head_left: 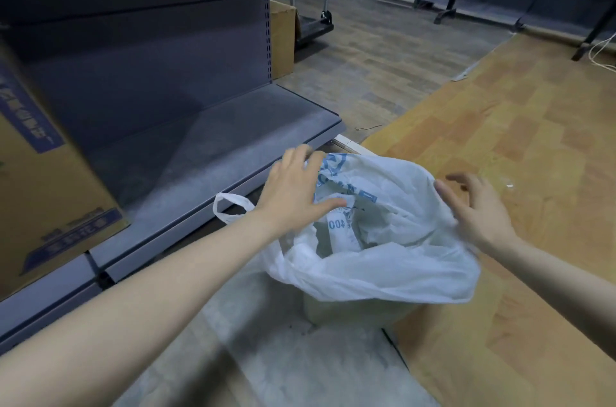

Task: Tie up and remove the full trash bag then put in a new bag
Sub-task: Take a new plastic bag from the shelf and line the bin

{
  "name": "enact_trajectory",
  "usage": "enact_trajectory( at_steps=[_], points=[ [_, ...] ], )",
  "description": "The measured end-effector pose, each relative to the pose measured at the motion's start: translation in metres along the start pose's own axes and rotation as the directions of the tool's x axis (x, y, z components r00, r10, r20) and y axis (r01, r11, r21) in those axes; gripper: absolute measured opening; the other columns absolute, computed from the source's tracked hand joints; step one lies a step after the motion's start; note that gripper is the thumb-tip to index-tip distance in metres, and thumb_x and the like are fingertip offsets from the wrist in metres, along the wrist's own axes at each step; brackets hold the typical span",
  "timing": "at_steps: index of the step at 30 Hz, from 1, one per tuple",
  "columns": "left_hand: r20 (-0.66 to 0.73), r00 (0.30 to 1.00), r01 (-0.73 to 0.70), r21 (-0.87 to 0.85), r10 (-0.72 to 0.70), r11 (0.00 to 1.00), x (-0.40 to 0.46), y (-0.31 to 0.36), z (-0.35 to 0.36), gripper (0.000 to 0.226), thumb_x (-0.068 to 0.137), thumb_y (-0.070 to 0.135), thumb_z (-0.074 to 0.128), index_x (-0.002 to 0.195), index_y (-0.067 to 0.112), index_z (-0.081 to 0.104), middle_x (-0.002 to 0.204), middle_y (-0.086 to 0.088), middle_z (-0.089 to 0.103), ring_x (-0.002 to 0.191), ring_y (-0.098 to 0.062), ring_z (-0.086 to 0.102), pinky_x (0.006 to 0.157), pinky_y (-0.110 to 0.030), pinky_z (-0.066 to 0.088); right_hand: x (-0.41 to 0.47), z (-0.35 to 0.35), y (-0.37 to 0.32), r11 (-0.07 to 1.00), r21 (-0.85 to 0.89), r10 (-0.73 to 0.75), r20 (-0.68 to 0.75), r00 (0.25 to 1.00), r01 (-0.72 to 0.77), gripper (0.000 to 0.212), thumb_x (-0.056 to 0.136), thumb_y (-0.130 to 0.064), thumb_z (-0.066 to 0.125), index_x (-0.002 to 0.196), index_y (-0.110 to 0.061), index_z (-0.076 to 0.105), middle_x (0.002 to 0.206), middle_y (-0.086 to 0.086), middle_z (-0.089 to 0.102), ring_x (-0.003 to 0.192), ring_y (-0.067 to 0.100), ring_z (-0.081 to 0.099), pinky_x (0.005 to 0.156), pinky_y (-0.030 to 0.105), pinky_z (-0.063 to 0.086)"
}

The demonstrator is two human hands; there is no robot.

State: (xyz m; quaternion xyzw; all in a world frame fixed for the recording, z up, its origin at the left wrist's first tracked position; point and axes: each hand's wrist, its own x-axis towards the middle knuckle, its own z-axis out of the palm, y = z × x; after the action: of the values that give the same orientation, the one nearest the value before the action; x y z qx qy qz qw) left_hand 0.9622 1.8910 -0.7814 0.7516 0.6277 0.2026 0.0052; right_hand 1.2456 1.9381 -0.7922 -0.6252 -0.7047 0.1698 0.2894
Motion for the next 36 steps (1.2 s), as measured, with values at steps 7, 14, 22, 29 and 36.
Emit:
enact_trajectory(
  at_steps=[7, 14, 22, 29, 36],
  points=[
    [0.261, 0.815, -0.541, 0.022, 0.518, 0.841, -0.064, -0.002, 0.000, 0.059, 0.082, 0.069, 0.035, 0.077, 0.017, 0.063, 0.083, 0.004, 0.061, 0.083, -0.017, 0.059, 0.097, -0.039, 0.031, -0.060, -0.013, -0.009, 0.578, -0.198, -0.624, 0.518, 0.585, 0.792, 0.059, 0.091, -0.063, 0.030, 0.099, -0.017, 0.066, 0.095, -0.001, 0.069, 0.080, 0.018, 0.067, 0.071, 0.023, 0.048],
    [-0.161, 0.697, -0.687, 0.129, 0.699, 0.715, -0.083, -0.007, 0.016, 0.017, 0.084, 0.018, 0.054, 0.075, 0.013, 0.067, 0.063, 0.002, 0.059, 0.053, -0.021, 0.052, 0.074, -0.029, 0.050, -0.087, -0.018, 0.010, 0.340, -0.353, -0.796, 0.386, 0.467, 0.872, 0.045, 0.100, -0.012, 0.008, 0.123, -0.018, 0.047, 0.123, 0.014, 0.064, 0.102, 0.025, 0.065, 0.071, 0.025, 0.051],
    [-0.035, 0.740, -0.661, 0.148, 0.672, 0.736, -0.080, -0.008, 0.012, 0.034, 0.069, -0.007, 0.045, 0.095, 0.014, 0.045, 0.062, -0.001, 0.059, 0.050, -0.021, 0.055, 0.084, -0.038, 0.057, -0.096, -0.004, 0.038, 0.192, -0.404, -0.712, 0.570, 0.410, 0.895, 0.051, 0.098, -0.053, 0.020, 0.137, -0.029, 0.041, 0.159, 0.007, 0.008, 0.145, 0.029, 0.016, 0.107, 0.051, 0.020],
    [0.166, 0.780, -0.619, 0.067, 0.603, 0.782, -0.063, 0.007, 0.000, 0.063, 0.079, 0.065, 0.048, 0.116, 0.015, 0.057, 0.097, -0.001, 0.065, 0.089, -0.020, 0.061, 0.095, -0.034, 0.036, -0.080, -0.020, -0.002, 0.518, -0.352, -0.696, 0.356, 0.623, 0.780, 0.066, 0.092, -0.064, 0.025, 0.138, -0.020, 0.038, 0.150, 0.009, 0.031, 0.134, 0.024, 0.035, 0.106, 0.044, 0.026],
    [0.503, 0.768, -0.564, 0.239, 0.396, 0.790, -0.052, 0.014, 0.009, 0.027, 0.087, 0.038, 0.056, 0.084, 0.014, 0.067, 0.085, -0.009, 0.069, 0.088, -0.029, 0.060, 0.099, -0.031, 0.026, -0.068, -0.019, 0.038, 0.446, -0.428, -0.630, 0.474, 0.615, 0.786, 0.038, 0.100, -0.037, 0.018, 0.095, -0.024, 0.053, 0.085, -0.006, 0.069, 0.114, 0.025, 0.062, 0.060, 0.036, 0.057]
  ],
)
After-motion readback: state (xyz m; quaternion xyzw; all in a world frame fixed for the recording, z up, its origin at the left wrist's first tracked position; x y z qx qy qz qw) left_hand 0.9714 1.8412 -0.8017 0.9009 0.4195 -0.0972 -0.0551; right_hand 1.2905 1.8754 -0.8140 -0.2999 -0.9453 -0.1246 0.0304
